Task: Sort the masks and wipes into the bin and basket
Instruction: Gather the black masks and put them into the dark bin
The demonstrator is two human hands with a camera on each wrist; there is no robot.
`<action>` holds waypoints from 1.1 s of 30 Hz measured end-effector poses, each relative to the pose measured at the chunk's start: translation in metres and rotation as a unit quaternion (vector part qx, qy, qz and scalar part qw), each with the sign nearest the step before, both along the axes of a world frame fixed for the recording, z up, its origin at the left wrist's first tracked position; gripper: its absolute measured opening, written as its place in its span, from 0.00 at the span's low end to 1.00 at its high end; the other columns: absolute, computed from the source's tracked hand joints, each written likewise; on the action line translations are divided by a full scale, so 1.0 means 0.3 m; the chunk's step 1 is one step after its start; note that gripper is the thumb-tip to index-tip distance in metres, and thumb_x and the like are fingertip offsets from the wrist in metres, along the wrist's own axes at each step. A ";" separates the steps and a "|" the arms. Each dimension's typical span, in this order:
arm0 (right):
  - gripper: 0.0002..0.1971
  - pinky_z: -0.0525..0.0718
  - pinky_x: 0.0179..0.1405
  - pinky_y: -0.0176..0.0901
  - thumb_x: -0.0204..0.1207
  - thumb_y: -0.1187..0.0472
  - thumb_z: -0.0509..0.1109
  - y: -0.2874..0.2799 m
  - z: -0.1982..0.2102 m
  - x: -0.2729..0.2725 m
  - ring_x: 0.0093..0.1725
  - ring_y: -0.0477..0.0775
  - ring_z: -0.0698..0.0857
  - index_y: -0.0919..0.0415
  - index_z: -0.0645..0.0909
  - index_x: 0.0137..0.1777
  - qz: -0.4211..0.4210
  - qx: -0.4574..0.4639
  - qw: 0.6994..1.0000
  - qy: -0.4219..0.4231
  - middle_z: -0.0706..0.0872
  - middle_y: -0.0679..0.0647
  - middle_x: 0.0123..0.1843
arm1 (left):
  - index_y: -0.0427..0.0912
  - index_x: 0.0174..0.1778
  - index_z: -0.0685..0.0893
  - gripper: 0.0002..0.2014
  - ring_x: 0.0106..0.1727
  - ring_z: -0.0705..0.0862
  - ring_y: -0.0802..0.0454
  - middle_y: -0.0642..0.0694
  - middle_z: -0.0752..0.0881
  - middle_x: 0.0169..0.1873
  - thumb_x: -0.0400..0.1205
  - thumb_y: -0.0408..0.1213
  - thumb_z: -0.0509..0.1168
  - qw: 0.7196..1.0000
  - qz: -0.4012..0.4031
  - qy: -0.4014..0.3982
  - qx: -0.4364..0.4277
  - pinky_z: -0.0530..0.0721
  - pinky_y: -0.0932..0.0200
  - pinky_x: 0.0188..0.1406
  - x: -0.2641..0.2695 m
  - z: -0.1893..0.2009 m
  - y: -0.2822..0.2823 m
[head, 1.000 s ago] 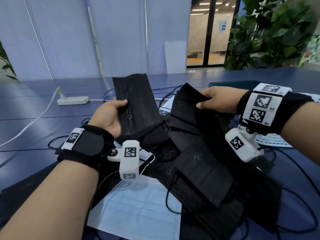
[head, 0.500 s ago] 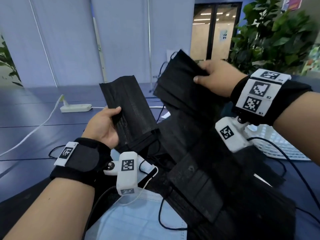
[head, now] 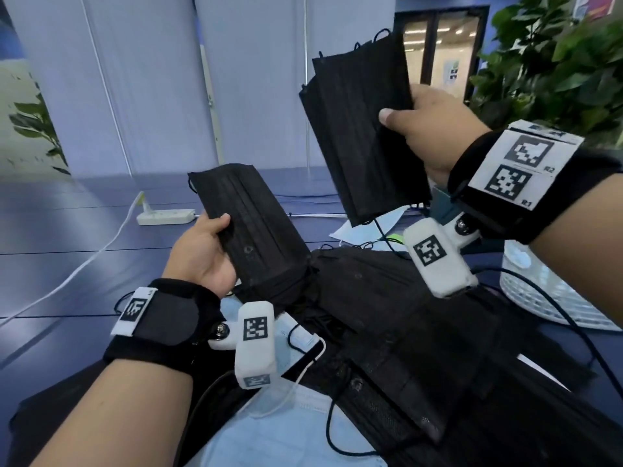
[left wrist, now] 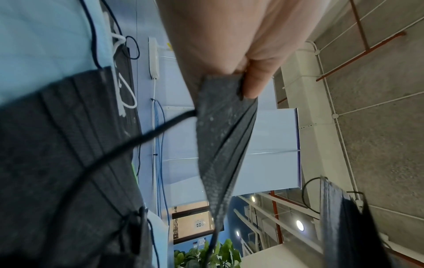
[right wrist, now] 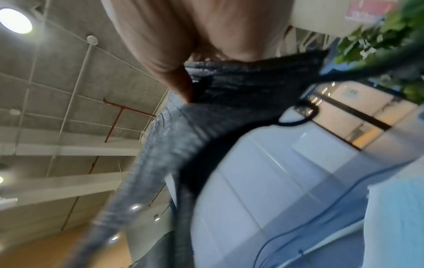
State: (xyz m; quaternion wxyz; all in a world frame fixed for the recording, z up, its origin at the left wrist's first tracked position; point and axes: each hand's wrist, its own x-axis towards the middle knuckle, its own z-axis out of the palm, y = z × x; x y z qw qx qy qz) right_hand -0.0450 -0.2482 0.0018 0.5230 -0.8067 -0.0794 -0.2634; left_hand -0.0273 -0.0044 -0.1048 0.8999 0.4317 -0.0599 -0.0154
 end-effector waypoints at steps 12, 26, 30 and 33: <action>0.03 0.86 0.50 0.56 0.79 0.70 0.62 0.173 -0.169 0.034 0.45 0.63 0.85 0.67 0.77 0.49 0.159 0.083 0.962 0.208 0.82 0.66 0.48 | 0.42 0.69 0.78 0.26 0.62 0.85 0.46 0.40 0.85 0.63 0.88 0.54 0.44 0.991 -0.124 -0.006 0.049 0.88 0.51 0.52 -0.069 0.031 -0.081; 0.07 0.83 0.61 0.65 0.78 0.54 0.64 0.208 -0.201 0.020 0.51 0.63 0.84 0.54 0.75 0.40 0.132 0.061 0.969 0.197 0.82 0.62 0.52 | 0.38 0.73 0.74 0.19 0.56 0.86 0.42 0.35 0.84 0.64 0.86 0.30 0.54 0.988 -0.112 -0.042 0.095 0.88 0.46 0.51 -0.078 0.027 -0.108; 0.07 0.83 0.40 0.44 0.81 0.64 0.65 0.164 -0.178 -0.021 0.39 0.49 0.81 0.55 0.73 0.42 0.201 0.127 0.955 0.179 0.81 0.54 0.43 | 0.35 0.73 0.74 0.21 0.61 0.86 0.42 0.37 0.84 0.64 0.82 0.25 0.58 0.980 -0.094 -0.105 0.143 0.87 0.48 0.55 -0.101 0.060 -0.093; 0.14 0.83 0.47 0.44 0.77 0.74 0.65 0.111 -0.165 -0.047 0.43 0.49 0.84 0.56 0.71 0.54 0.235 0.135 0.942 0.197 0.84 0.54 0.46 | 0.35 0.71 0.75 0.25 0.63 0.84 0.42 0.37 0.83 0.64 0.75 0.29 0.64 0.970 -0.109 -0.127 0.177 0.84 0.46 0.61 -0.121 0.071 -0.096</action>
